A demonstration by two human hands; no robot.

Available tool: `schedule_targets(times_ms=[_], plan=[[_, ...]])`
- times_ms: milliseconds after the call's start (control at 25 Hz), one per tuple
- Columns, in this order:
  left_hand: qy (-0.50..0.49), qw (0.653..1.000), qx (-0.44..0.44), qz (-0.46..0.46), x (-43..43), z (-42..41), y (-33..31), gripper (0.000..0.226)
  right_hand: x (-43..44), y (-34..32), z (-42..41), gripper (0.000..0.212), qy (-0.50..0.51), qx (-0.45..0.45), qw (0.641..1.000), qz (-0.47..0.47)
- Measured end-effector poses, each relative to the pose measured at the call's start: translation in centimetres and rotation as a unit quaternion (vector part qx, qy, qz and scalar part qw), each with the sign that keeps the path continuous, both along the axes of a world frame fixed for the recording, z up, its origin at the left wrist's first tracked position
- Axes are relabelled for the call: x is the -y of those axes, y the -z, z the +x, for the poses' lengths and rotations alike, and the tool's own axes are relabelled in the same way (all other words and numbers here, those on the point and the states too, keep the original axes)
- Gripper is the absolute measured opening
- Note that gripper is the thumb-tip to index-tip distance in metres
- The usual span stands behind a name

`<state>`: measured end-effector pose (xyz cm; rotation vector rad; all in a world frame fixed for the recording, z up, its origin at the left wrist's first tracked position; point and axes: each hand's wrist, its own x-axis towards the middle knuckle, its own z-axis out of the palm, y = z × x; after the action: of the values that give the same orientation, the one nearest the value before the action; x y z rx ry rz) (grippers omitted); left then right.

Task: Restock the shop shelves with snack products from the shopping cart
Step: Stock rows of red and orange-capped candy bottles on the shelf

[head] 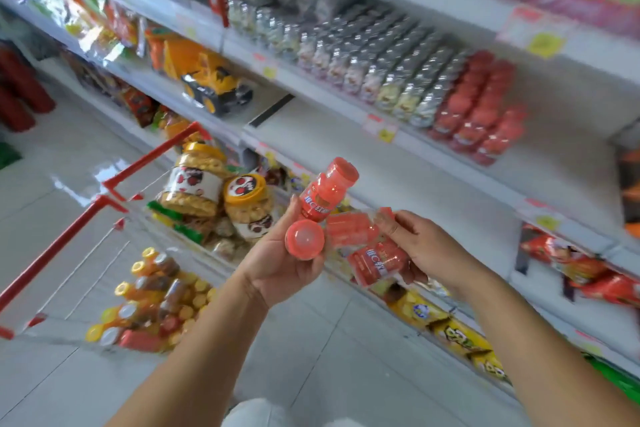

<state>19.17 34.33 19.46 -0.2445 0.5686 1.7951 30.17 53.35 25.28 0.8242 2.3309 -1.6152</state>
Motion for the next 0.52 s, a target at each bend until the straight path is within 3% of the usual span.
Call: schedule_targets(times_ms=[80,200,320,400,520], plan=[[0.031,0.999,0.026,0.028,-4.7,2.3,-1.1,0.067,-4.0,-2.1,2.7,0.047,0.011,-0.025,0.999,0.033],[0.083,0.993,0.065,0.045,-11.3,4.7,-2.6,0.062,-9.1,-4.2,5.6,0.03,0.049,-0.07,0.996,0.031],[0.115,0.988,0.084,0.056,-16.4,4.7,-3.0,0.073,-13.3,-5.4,6.8,0.023,0.096,-0.09,0.99,0.046],[0.142,0.981,0.109,0.075,-18.6,3.3,-2.6,0.087,-16.5,-5.9,6.7,0.028,0.161,-0.099,0.977,0.101],[0.165,0.97,0.142,0.105,-20.2,0.6,-1.4,0.089,-22.4,-6.8,5.1,0.036,0.222,-0.05,0.933,0.28]])
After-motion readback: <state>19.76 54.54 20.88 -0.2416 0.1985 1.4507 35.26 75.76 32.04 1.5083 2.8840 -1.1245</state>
